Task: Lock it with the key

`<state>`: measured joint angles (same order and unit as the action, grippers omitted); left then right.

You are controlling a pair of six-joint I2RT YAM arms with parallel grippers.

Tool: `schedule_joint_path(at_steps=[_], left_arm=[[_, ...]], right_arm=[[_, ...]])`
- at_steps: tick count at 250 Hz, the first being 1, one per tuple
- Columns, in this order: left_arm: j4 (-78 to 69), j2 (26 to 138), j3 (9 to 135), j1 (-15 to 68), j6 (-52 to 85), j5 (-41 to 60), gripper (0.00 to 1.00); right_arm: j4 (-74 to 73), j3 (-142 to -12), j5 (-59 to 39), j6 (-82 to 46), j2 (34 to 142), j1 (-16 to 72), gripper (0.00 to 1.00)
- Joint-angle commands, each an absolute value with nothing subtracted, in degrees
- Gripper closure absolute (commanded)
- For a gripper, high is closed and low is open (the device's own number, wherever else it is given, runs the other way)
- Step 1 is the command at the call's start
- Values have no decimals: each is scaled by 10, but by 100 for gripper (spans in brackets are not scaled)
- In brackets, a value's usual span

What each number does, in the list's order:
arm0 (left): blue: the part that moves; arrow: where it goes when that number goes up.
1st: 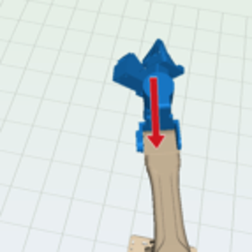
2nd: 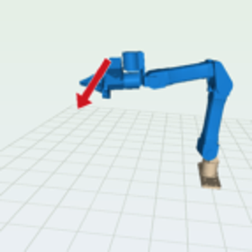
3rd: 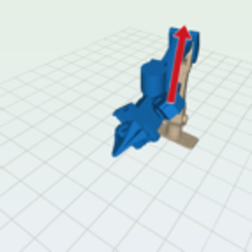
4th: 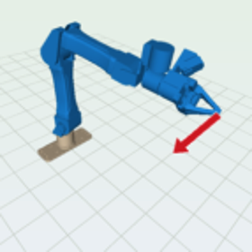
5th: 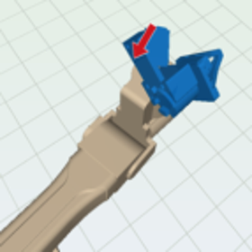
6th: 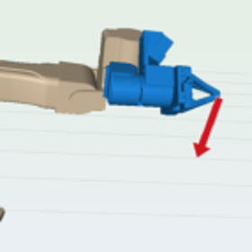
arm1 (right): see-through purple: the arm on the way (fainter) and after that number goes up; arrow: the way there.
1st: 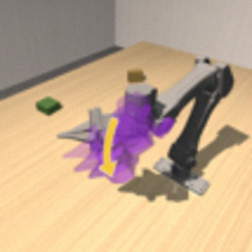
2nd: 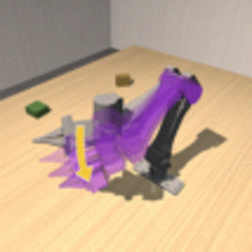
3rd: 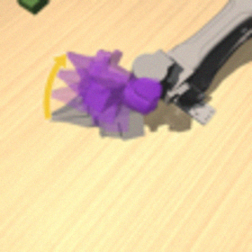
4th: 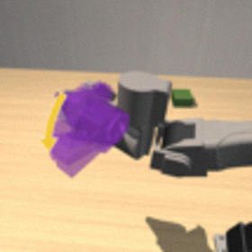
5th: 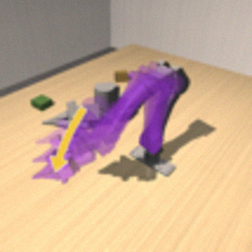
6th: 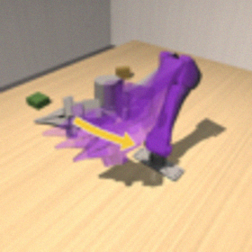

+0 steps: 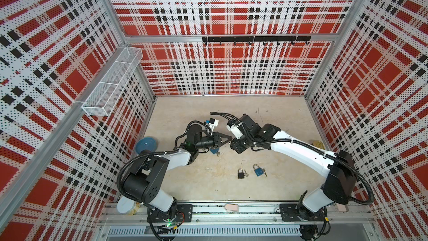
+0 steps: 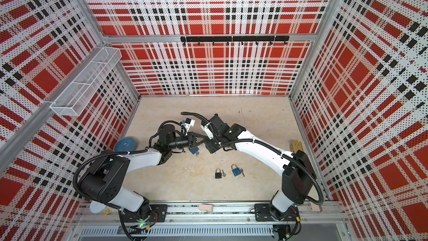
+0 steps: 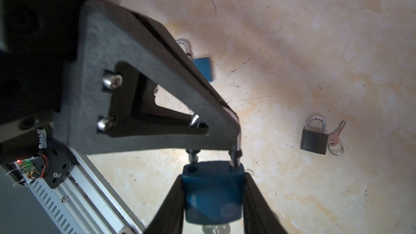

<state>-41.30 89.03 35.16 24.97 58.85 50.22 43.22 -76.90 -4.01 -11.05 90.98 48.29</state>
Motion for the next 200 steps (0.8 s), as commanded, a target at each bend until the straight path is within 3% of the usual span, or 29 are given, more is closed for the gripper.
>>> schedule_joint_path(at_steps=[1, 24, 53, 84, 122, 200], left_arm=[[-431, 898, 357, 258, 590, 515, 100], [-437, 893, 354, 258, 594, 509, 100], [-494, 885, 343, 255, 634, 492, 100], [-589, 871, 331, 243, 718, 460, 100], [-613, 838, 342, 248, 758, 408, 100], [-432, 719, 390, 308, 746, 256, 100]], right_arm=[[410, -786, -43, -107, 885, 486, 84], [403, -780, -46, -109, 880, 486, 80], [367, -756, -111, -126, 861, 467, 50], [261, -689, -232, -177, 800, 419, 38], [112, -602, -311, -246, 719, 355, 37], [16, -562, -294, -162, 687, 341, 35]])
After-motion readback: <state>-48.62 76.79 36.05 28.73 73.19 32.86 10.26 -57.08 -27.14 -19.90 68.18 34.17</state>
